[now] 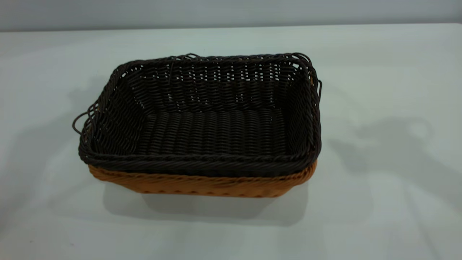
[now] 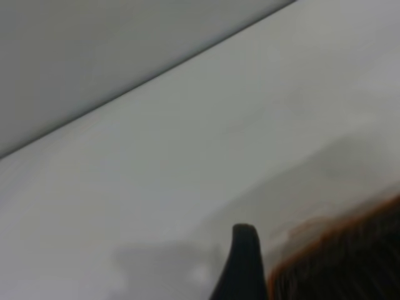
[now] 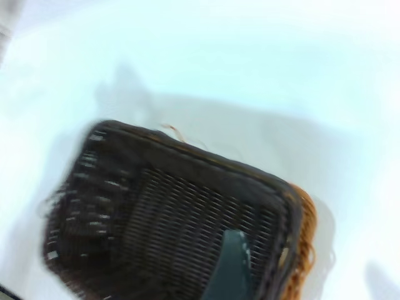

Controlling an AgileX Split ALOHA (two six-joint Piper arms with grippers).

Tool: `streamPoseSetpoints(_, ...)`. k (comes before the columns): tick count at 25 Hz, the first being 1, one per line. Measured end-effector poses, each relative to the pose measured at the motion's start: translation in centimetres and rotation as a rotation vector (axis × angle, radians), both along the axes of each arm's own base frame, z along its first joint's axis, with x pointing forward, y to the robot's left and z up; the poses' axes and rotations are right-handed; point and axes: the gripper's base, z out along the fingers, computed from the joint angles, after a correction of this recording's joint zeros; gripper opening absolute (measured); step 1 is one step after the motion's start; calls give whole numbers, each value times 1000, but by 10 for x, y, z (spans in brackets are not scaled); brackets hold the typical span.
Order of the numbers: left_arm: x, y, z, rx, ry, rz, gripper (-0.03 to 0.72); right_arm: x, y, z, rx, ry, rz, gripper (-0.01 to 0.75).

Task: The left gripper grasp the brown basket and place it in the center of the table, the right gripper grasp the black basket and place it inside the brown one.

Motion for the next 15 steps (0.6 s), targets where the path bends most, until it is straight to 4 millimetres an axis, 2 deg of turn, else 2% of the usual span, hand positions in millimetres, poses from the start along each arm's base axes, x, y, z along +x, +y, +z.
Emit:
streamPoseSetpoints(4,-53,13,49,9,25,109,584,-65,4,59,-6,-166,116,590)
streamPoseSetpoints(7,-96,23,79,10,44,193,584,-115,7,84,-26,-272,178,590)
streamPoseSetpoints(11,-155,37,102,24,20,298,584,-173,4,88,-78,-352,183,590)
streamPoseSetpoints(15,-213,49,108,17,-59,359,584,-207,-3,81,-150,-366,120,590)
